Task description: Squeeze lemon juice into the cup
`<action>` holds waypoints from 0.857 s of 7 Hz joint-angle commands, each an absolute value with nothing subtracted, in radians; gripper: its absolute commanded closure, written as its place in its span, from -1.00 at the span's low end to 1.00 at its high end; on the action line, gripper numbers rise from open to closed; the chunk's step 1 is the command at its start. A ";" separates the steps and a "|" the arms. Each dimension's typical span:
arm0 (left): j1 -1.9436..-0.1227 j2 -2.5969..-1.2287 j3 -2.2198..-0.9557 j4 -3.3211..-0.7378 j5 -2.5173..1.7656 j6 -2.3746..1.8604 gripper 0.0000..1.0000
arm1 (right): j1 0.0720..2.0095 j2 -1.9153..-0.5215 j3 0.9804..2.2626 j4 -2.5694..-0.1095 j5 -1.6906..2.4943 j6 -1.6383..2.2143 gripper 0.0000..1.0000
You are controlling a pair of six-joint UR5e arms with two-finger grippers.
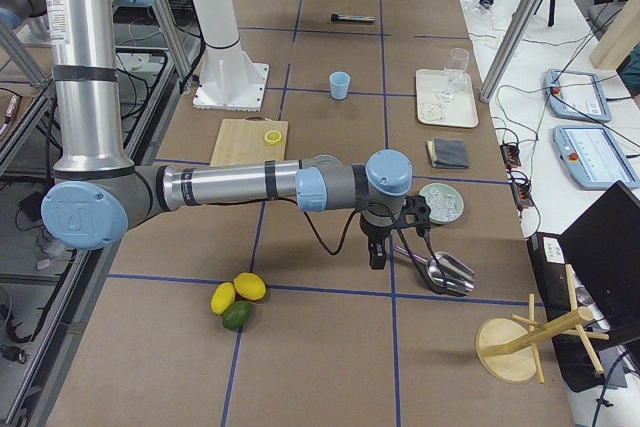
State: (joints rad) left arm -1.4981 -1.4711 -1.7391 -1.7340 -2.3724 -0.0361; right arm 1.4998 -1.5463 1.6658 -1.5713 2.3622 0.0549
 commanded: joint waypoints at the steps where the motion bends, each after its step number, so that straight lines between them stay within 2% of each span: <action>1: -1.499 -1.471 -1.781 -1.697 -2.370 -0.032 -1.00 | 1.499 -1.546 1.666 -1.568 2.362 0.063 -1.00; 2: -1.497 -1.500 -1.807 -1.583 -2.368 -0.031 -1.00 | 1.497 -1.545 1.664 -1.569 2.362 0.063 -1.00; 6: -1.506 -1.480 -1.824 -1.588 -2.367 -0.018 -1.00 | 1.494 -1.531 1.658 -1.566 2.384 0.049 -1.00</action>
